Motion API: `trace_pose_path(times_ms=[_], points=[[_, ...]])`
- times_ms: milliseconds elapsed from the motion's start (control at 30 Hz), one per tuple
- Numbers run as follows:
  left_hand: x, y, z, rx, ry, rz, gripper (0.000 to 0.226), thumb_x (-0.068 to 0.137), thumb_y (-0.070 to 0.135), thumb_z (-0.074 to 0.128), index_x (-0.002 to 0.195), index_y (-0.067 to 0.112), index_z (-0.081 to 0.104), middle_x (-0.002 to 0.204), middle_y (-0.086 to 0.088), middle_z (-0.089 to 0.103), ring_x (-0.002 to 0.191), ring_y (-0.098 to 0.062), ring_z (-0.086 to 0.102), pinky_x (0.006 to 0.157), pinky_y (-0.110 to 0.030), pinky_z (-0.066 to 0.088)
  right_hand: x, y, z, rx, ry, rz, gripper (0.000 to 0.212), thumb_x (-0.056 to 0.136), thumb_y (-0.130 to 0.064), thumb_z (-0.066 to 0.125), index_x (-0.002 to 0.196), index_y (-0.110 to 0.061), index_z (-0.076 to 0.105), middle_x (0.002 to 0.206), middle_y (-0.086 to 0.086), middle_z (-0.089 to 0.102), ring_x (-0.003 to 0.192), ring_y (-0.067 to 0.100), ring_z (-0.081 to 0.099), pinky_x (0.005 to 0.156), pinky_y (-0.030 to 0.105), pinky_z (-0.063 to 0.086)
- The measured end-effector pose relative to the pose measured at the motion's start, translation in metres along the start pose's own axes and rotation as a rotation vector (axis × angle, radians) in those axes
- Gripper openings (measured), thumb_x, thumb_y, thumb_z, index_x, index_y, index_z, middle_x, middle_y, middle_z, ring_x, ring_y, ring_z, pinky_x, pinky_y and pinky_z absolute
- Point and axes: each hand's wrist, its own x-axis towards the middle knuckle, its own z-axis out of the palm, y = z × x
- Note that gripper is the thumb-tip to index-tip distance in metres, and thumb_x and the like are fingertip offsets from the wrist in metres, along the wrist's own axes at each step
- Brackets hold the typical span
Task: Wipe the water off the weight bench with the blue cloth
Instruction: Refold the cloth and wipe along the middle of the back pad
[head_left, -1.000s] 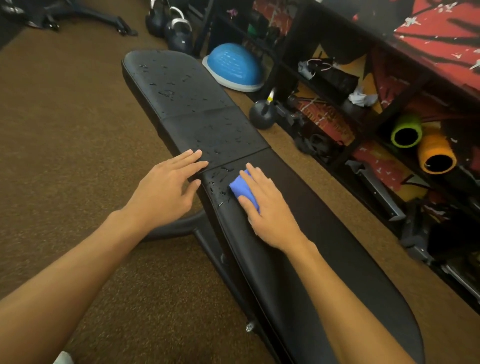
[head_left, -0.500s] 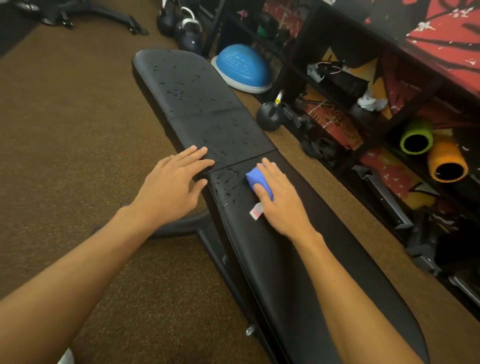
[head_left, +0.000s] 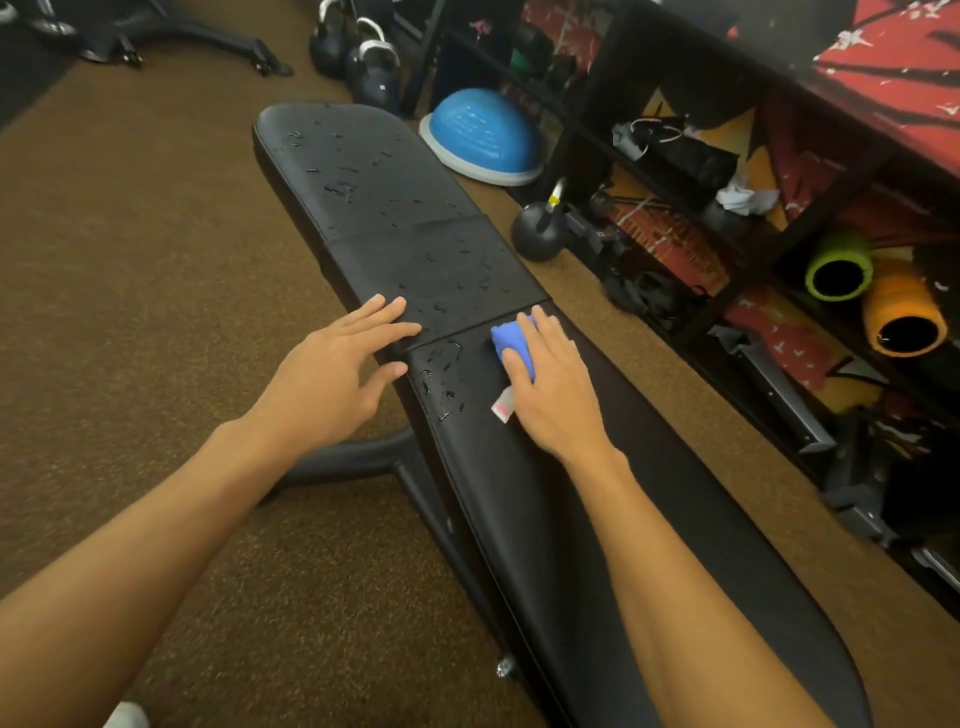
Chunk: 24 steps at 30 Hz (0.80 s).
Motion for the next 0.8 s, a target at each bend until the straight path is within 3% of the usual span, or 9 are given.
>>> trace_pose_path(times_ms=[67,233,367,433,600,800], points=[[0.0,0.001,0.0,0.003,0.002,-0.009,0.05,0.104,0.029,0.065,0.153,0.034,0.053,0.168,0.017,0.035,0.159,-0.003,0.02,0.123,-0.047,0.027,0.005,-0.018,0.007,-0.007,0.021,0.038,0.06,0.115,-0.042,0.032,0.17,-0.021,0.021,0.179,-0.003,0.007,0.164,0.014,-0.002,0.134,0.04,-0.001],[0.002,0.001,-0.003,0.019,0.001,0.002,0.051,0.103,0.029,0.067,0.152,0.032,0.055,0.167,0.014,0.038,0.159,-0.007,0.024,0.123,-0.041,0.026,-0.031,-0.018,0.004,0.014,-0.063,-0.221,0.059,0.114,-0.045,0.039,0.169,-0.028,0.024,0.177,-0.014,0.011,0.162,0.003,0.001,0.131,0.027,-0.001],[-0.003,-0.002,-0.005,0.102,0.0,0.046,0.05,0.104,0.027,0.064,0.153,0.03,0.054,0.169,0.007,0.037,0.159,-0.014,0.028,0.125,-0.047,0.03,-0.014,-0.008,0.005,0.021,0.04,0.078,0.06,0.115,-0.043,0.035,0.169,-0.023,0.023,0.178,-0.006,0.01,0.164,0.012,0.002,0.133,0.036,0.001],[-0.002,0.0,-0.007,0.121,0.014,0.027,0.05,0.104,0.024,0.064,0.152,0.029,0.055,0.168,0.004,0.039,0.158,-0.019,0.031,0.125,-0.049,0.032,-0.006,-0.031,0.015,-0.003,0.039,0.107,0.06,0.115,-0.042,0.032,0.17,-0.021,0.018,0.179,-0.003,0.006,0.165,0.015,-0.002,0.133,0.039,-0.001],[-0.002,-0.001,-0.011,0.139,0.025,0.024,0.051,0.1,0.016,0.065,0.15,0.028,0.058,0.166,0.002,0.043,0.155,-0.022,0.036,0.122,-0.049,0.033,-0.043,-0.053,0.02,0.014,-0.066,-0.283,0.061,0.114,-0.043,0.038,0.17,-0.025,0.021,0.178,-0.009,0.008,0.163,0.005,-0.003,0.132,0.033,-0.001],[-0.008,-0.005,-0.019,0.138,-0.027,0.001,0.053,0.104,0.018,0.061,0.154,0.033,0.053,0.17,0.007,0.034,0.155,-0.022,0.034,0.122,-0.051,0.033,-0.016,-0.043,0.019,0.045,0.009,0.035,0.059,0.115,-0.041,0.035,0.17,-0.023,0.021,0.178,-0.007,0.008,0.164,0.01,-0.002,0.132,0.035,-0.002]])
